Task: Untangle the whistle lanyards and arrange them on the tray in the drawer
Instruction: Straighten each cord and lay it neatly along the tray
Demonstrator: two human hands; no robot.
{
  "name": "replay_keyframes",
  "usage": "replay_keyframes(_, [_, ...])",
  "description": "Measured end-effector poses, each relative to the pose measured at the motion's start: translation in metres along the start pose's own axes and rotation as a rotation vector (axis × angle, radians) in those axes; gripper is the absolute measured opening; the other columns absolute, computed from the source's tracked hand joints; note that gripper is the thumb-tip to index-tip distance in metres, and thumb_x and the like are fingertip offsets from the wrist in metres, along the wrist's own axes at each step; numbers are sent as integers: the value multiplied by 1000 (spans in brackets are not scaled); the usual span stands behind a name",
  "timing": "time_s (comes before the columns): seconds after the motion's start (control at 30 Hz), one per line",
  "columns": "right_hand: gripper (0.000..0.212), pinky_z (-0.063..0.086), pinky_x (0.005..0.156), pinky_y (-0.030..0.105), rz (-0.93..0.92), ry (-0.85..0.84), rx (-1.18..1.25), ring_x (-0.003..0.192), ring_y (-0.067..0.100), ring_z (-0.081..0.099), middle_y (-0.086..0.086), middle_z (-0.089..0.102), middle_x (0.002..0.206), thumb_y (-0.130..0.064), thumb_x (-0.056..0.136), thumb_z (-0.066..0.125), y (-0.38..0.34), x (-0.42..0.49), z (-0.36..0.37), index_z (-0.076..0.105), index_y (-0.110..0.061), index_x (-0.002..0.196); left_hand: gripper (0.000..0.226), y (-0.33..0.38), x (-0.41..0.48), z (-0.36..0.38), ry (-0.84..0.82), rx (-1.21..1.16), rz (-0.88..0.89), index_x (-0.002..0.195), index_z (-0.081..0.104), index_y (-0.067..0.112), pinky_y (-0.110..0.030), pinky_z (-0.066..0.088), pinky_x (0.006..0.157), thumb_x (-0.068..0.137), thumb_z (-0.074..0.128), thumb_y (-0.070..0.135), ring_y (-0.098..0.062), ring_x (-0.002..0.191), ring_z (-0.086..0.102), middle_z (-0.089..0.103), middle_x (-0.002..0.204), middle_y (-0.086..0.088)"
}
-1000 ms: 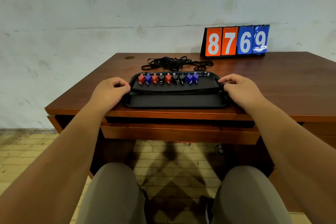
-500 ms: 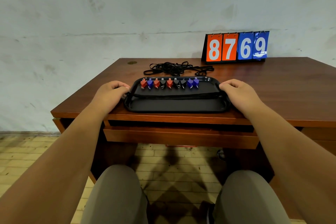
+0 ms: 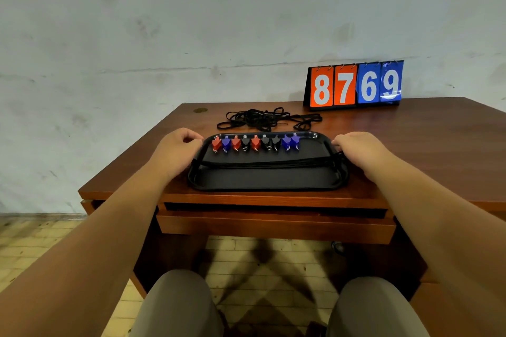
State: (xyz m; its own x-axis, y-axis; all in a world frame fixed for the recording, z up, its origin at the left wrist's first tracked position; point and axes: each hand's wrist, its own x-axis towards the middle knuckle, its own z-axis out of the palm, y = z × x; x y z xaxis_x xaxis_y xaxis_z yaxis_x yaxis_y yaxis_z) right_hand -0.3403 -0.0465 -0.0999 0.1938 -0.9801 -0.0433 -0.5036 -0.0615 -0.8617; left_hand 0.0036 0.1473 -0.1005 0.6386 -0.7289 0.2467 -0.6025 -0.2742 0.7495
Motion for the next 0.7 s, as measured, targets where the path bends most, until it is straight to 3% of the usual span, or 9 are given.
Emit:
replay_keyframes(0.1, [31, 53, 92, 46, -31, -3, -135, 100, 31, 64, 16, 72, 115, -21, 104, 52, -4, 16, 1, 77, -5, 114, 13, 18, 15, 11, -25, 50, 80, 112, 72, 30, -24, 47, 79, 106, 61, 24, -2, 98, 60, 67, 114, 13])
replay_keyframes(0.23, [23, 54, 107, 49, -113, -11, -277, 118, 31, 67, 10, 74, 126, -19, 104, 58, -13, 33, 2, 78, -18, 114, 16, 47, 37, 29, -95, 76, 149, 109, 72, 34, -23, 48, 74, 105, 61, 24, -5, 93, 66, 69, 111, 14])
replay_keyframes(0.3, [24, 51, 111, 48, -87, -1, -191, 120, 26, 65, 3, 73, 127, -21, 107, 55, -16, 45, 2, 79, -23, 108, 16, 60, 48, 40, -129, 95, 185, 110, 72, 35, -24, 49, 72, 105, 60, 26, -9, 92, 69, 69, 114, 15])
replay_keyframes(0.47, [20, 54, 100, 43, -74, -33, -98, 108, 26, 67, 3, 75, 115, -29, 103, 62, -25, 80, 5, 80, -21, 104, 16, 92, 79, 70, -216, 150, 238, 112, 72, 35, -24, 49, 73, 104, 60, 27, -13, 99, 69, 66, 113, 18])
replay_keyframes(0.6, [14, 54, 102, 45, -117, -41, -76, 102, 26, 69, 10, 77, 116, -29, 100, 65, -37, 116, 10, 77, -22, 97, 16, 113, 110, 99, -320, 213, 286, 113, 71, 34, -22, 42, 80, 106, 59, 26, 2, 97, 57, 63, 110, 20])
replay_keyframes(0.7, [19, 52, 99, 40, -166, -25, 21, 107, 18, 66, 0, 76, 113, -30, 102, 65, -38, 123, 13, 82, -21, 105, 18, 124, 125, 117, -406, 239, 330, 115, 74, 34, -22, 45, 87, 105, 61, 25, 0, 105, 60, 67, 117, 16])
